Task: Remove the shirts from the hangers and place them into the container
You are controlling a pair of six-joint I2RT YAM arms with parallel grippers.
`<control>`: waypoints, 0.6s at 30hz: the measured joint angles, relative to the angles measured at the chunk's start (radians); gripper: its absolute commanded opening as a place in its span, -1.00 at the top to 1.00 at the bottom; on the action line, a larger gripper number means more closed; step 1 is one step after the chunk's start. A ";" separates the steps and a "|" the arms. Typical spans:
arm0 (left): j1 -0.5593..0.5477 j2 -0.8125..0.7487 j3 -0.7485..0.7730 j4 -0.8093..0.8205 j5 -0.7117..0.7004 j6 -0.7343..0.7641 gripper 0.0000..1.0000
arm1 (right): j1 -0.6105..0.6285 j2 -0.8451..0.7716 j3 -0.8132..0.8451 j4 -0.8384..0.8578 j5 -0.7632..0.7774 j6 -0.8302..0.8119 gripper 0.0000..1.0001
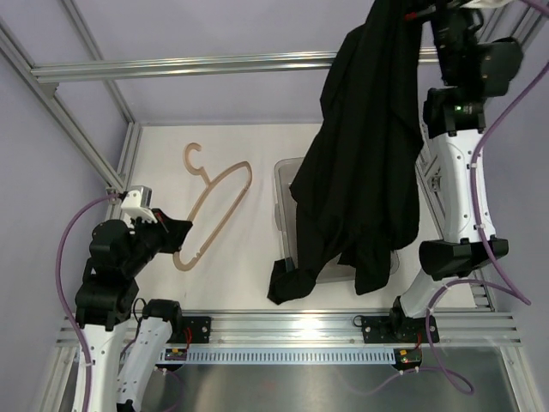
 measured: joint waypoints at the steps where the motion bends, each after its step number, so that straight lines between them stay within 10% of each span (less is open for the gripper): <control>1: 0.000 -0.009 0.008 -0.003 0.004 -0.003 1.00 | 0.001 -0.021 -0.105 -0.006 0.002 0.017 1.00; 10: 0.000 -0.089 0.114 -0.048 0.039 -0.032 1.00 | 0.036 -0.333 -0.751 -0.158 0.041 0.095 1.00; 18: 0.000 -0.110 0.159 -0.083 0.071 -0.066 1.00 | 0.121 -0.660 -0.948 -0.263 0.086 0.162 1.00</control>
